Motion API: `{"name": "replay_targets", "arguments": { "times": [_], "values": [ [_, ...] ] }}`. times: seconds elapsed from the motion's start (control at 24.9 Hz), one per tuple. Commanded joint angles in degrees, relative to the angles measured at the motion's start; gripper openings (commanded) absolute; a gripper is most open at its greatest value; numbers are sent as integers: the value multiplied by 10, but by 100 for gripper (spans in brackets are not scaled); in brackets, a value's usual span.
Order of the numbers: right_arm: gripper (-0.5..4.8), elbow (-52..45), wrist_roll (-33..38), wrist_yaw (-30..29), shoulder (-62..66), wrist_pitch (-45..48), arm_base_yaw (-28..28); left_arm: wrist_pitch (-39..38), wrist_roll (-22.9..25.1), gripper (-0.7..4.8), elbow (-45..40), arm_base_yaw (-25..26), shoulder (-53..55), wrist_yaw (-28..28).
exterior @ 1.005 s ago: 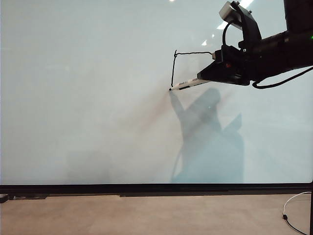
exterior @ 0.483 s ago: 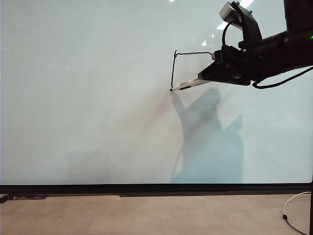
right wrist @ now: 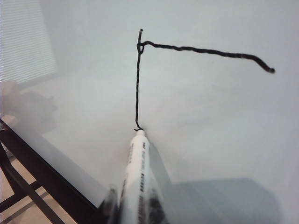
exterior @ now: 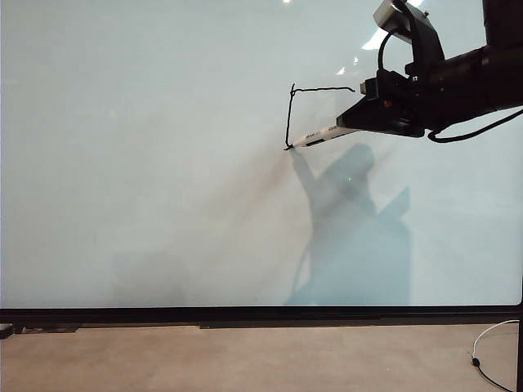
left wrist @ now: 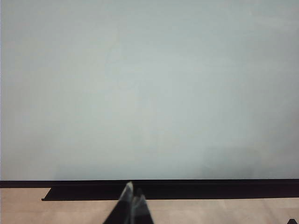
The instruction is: Pick up the pen on the shelf to the right of the whiteboard and draw a rectangle.
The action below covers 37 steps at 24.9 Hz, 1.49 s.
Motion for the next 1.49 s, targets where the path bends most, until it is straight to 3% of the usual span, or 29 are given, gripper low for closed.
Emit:
{"name": "replay_targets", "arguments": {
  "times": [0.04, 1.49],
  "values": [
    [-5, 2, -2, 17, -3, 5, -8, 3, 2, -5, 2, 0, 0, 0],
    [-5, -41, -17, 37, -66, -19, -56, 3, 2, -4, 2, 0, 0, 0]
  ]
}}
